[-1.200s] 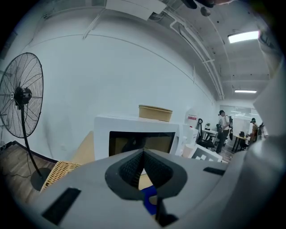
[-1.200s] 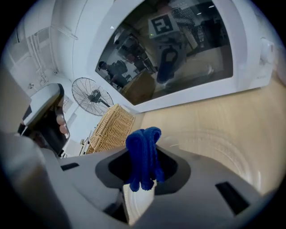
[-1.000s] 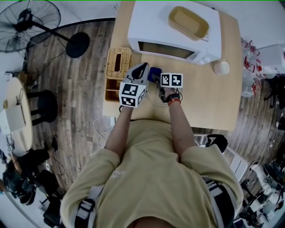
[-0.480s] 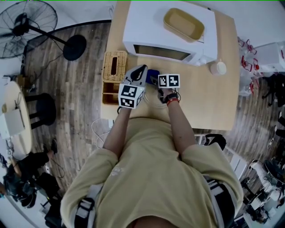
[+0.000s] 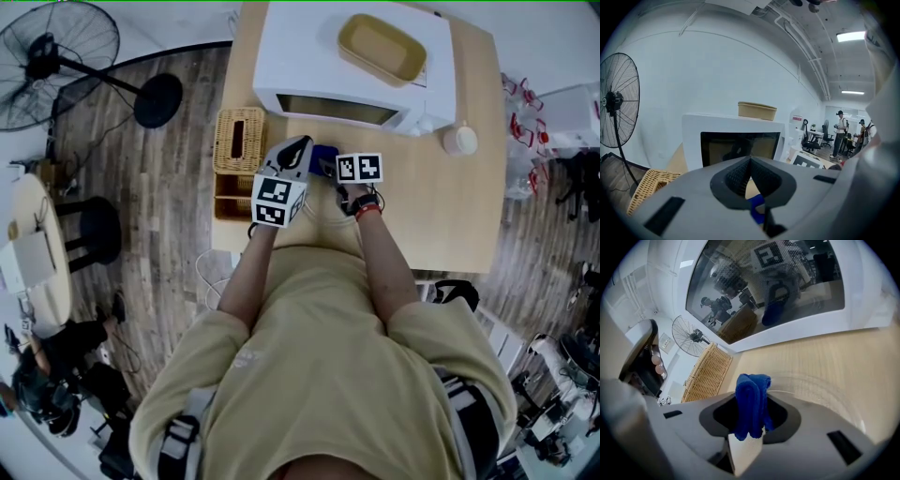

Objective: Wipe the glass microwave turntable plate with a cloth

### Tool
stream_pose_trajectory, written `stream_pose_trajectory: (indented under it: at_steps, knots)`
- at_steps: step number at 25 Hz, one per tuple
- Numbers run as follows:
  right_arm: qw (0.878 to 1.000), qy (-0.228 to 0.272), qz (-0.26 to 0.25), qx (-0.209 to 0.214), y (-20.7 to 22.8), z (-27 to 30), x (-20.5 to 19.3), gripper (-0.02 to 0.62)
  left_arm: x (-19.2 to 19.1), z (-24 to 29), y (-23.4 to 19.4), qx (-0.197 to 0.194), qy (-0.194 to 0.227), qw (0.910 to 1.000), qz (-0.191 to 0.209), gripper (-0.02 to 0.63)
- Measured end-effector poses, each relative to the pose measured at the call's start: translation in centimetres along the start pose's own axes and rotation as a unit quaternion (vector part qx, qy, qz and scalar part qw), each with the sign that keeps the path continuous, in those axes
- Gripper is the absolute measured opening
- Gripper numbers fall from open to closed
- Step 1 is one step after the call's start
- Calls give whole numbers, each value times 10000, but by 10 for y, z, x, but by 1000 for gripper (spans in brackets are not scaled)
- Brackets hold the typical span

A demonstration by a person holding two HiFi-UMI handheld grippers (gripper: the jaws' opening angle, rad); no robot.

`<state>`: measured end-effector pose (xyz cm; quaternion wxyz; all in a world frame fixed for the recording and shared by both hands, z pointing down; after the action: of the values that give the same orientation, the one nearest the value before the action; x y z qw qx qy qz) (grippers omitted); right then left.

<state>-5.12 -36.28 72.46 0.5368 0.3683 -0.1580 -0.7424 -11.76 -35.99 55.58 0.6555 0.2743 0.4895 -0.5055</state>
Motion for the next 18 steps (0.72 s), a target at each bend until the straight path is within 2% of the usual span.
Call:
stream_pose_trajectory:
  at_steps: [18]
  knots:
    - [9996, 94, 245, -96, 29, -26, -1, 146, -2, 6, 10, -152, -88, 9997, 149, 20]
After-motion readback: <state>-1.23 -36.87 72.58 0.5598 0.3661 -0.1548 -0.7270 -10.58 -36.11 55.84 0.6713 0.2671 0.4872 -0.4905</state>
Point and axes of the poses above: the fingertips, and each gripper's own axes: z forward along the fingers, y to its right, x out of its top, the point moved 2 cm from there along -z, backward along the fingers, and after that the axes turned 3 degrees about x, right-handed, at the moved point
